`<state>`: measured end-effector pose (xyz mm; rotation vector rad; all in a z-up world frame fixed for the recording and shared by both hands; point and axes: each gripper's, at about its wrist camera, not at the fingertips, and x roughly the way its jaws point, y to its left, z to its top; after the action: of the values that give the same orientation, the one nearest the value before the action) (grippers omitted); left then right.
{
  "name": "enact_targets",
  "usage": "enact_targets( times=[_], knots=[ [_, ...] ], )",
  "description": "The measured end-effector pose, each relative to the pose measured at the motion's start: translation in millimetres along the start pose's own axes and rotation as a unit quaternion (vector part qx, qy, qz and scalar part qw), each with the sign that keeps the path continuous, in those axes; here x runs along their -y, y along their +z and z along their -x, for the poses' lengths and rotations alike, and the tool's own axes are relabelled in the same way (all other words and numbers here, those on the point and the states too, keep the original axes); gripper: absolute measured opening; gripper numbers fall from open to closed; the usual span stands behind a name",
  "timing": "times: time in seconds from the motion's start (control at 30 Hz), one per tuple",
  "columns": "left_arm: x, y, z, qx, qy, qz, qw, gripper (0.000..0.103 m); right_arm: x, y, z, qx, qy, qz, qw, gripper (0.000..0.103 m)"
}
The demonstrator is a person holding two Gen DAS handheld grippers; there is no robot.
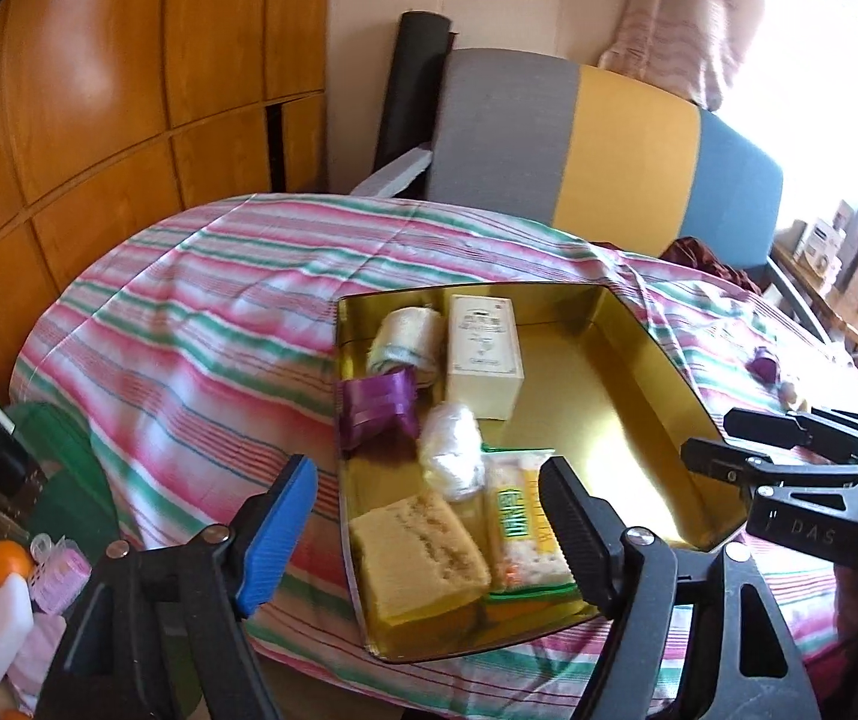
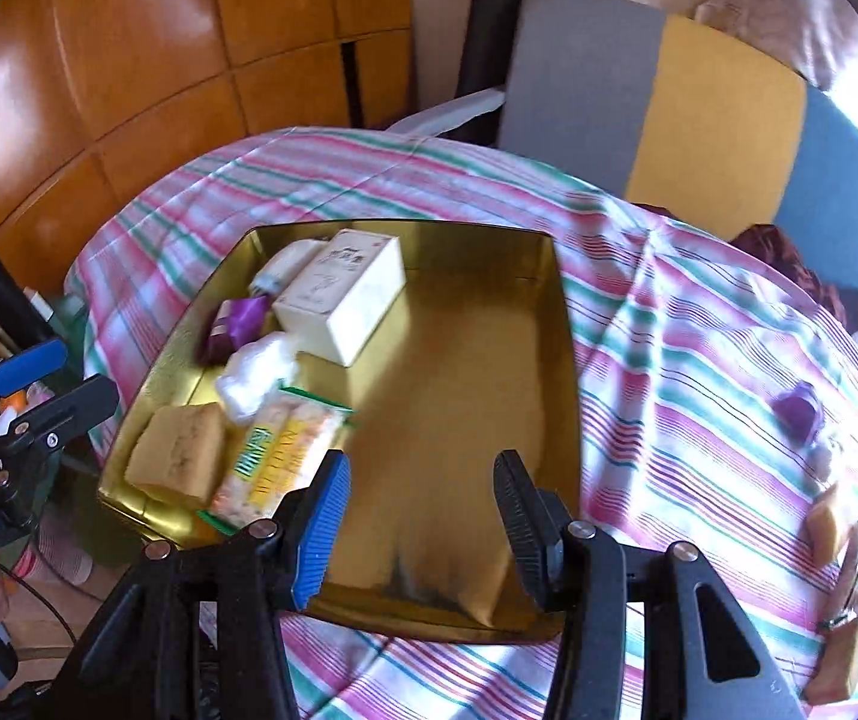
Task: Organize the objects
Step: 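Carry the WEIDAN cracker packet into the gold tray and open the right tool, then move both tools back toward the yellow sponges and small green box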
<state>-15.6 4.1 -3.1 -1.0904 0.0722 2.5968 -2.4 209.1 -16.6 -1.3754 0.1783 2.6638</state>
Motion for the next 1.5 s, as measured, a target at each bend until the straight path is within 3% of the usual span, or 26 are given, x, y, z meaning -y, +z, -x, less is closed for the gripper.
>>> enact_targets(
  times=[0.23,0.4,0.6,0.73,0.93,1.07,1.13,1.27,1.5],
  knots=[
    [31.4,2.6,-3.5,-0.006,-0.015,-0.035,0.9993,0.079,43.2,-13.8,11.2,0.010,-0.019,-0.040,0.999,0.052],
    [54.8,4.5,-6.4,-0.008,-0.031,-0.068,0.9972,0.084,89.7,-30.0,20.5,0.007,-0.042,-0.081,0.996,0.065],
    [85.9,8.5,-12.1,-0.007,-0.054,-0.102,0.9933,0.087,171.2,-61.1,48.2,0.011,-0.092,-0.172,0.981,0.068],
    [106.6,11.2,-17.8,-0.010,-0.075,-0.120,0.9899,0.087,237.4,-91.7,80.6,0.030,-0.143,-0.257,0.955,0.068],
    [141.6,13.9,-23.1,-0.024,-0.121,-0.147,0.9813,0.087,326.6,-148.0,121.9,0.069,-0.203,-0.407,0.888,0.068],
    [172.0,15.3,-26.0,-0.033,-0.146,-0.172,0.9738,0.087,360.0,-186.5,127.6,0.094,-0.201,-0.485,0.846,0.069],
    [187.1,15.4,-27.7,-0.038,-0.157,-0.183,0.9698,0.087,372.8,-206.5,124.0,0.104,-0.160,-0.540,0.820,0.070],
    [216.1,14.0,-33.8,-0.050,-0.172,-0.202,0.9630,0.087,374.9,-211.4,136.9,0.141,-0.169,-0.546,0.808,0.071],
    [277.5,13.1,-56.4,-0.083,-0.202,-0.229,0.9487,0.087,372.6,-207.7,135.8,0.151,-0.146,-0.540,0.815,0.072]
  ],
)
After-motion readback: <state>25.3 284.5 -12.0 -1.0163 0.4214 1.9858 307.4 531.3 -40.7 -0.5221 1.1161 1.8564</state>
